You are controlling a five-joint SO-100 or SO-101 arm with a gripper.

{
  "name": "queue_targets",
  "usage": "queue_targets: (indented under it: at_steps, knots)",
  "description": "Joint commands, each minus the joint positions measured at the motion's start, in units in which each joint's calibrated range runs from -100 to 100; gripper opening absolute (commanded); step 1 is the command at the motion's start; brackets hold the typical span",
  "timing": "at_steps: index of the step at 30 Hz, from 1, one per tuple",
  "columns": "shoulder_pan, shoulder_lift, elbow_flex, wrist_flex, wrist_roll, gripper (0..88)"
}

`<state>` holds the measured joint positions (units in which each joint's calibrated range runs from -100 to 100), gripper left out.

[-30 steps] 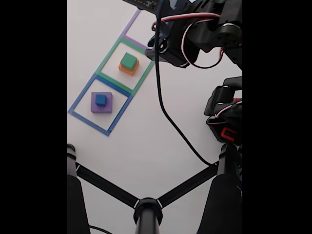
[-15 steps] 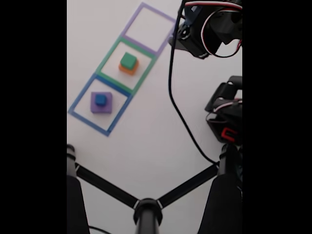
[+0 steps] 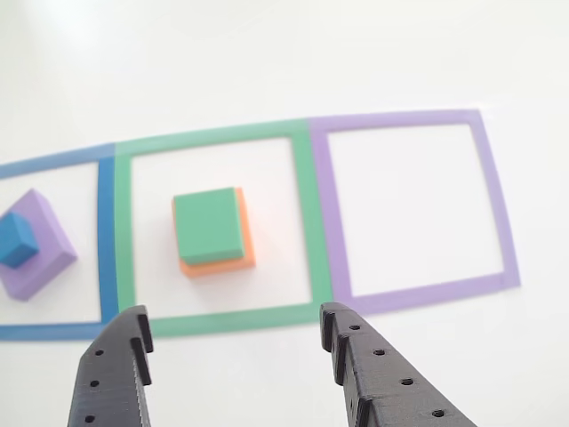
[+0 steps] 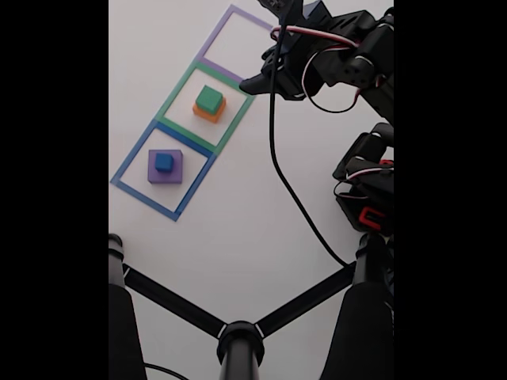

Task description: Tower of hanoi

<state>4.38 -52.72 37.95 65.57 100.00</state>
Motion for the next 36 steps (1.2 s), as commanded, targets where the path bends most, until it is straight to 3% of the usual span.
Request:
queue_targets:
  at_steps: [1, 15, 24, 36]
  knots:
    - [-0.15, -1.52, 9.26, -13.89, 0.00, 25.2]
    - [-0.76, 3.36, 40.61, -65.04, 0.00, 32.2]
    - [-1.37, 12.82, 49.06, -85.93, 0.00, 31.8]
    - [-3.50, 36.62, 46.42, -109.16, 0.00, 31.2]
